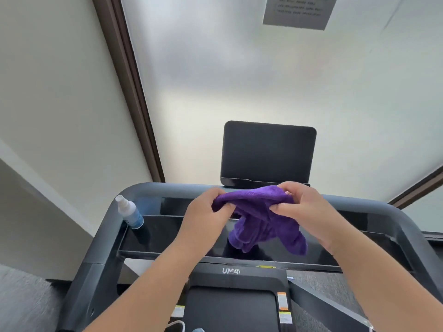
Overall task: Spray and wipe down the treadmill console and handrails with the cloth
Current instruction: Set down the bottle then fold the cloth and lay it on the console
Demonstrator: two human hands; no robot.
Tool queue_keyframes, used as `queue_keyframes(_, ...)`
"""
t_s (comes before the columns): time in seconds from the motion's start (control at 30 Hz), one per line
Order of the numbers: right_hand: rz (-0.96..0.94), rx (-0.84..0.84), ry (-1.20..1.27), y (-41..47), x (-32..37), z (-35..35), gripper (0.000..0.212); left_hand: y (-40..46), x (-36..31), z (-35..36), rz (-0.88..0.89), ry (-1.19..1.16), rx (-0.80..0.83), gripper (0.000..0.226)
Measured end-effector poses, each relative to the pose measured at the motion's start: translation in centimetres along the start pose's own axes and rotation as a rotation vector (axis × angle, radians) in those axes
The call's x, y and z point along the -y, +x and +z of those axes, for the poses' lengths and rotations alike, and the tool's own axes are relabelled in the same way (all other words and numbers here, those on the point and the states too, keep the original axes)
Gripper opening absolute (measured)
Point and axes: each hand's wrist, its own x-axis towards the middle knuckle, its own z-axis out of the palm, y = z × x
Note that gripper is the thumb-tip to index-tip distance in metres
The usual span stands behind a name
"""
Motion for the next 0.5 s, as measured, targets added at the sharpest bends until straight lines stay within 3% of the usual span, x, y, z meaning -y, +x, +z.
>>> queue_keyframes(0.17,0.012,-0.205,-0.197,-0.7,-1.0,-2.0,0.018,1.4,-4.2,1.4,0.161,0.059,0.018,0.012)
queue_keyframes(0.27,-0.054,-0.299,-0.181,-1.3,-0.1,-2.8,0.019,2.4,-7.6,2.6,0.178,0.012,0.030,0.010)
queue_keyframes(0.4,-0.260,-0.248,0.047,-2.6,2.8,-3.0,0.037,3.3,-11.7,4.7,0.199,-0.069,0.073,0.009)
queue_keyframes(0.5,-0.341,-0.239,-0.035,-3.0,4.3,-3.5,0.040,3.8,-13.4,5.6,0.215,-0.048,0.113,0.006)
